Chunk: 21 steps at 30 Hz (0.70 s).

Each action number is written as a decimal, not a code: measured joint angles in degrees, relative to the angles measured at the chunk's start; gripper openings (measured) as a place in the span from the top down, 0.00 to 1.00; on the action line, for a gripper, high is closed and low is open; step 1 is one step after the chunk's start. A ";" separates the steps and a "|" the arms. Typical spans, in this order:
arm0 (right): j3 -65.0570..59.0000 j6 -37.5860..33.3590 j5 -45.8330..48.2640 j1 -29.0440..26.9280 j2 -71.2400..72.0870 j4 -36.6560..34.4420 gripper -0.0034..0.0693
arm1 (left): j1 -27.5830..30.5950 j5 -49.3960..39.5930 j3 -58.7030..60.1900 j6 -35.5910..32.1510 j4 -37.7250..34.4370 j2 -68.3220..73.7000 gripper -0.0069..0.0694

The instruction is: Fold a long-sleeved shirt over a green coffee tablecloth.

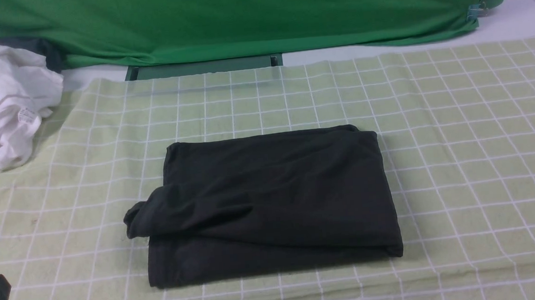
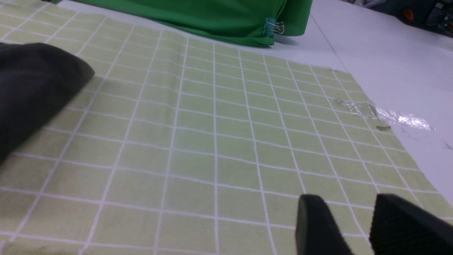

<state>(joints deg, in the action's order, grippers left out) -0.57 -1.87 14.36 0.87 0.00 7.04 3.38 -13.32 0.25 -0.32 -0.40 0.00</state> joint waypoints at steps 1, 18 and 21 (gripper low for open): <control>0.00 0.00 0.00 0.00 0.00 0.00 0.63 | 0.00 0.00 0.00 -0.05 0.40 0.00 0.89; 0.00 0.05 0.00 0.00 0.00 0.00 0.63 | 0.00 0.00 0.00 0.00 0.40 0.00 0.89; 0.00 0.05 0.00 0.00 0.00 0.00 0.63 | 0.00 0.00 0.00 0.00 0.40 0.00 0.89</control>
<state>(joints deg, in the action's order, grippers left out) -0.57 -1.81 14.36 0.87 0.00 7.04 3.38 -13.32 0.25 -0.32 0.00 0.00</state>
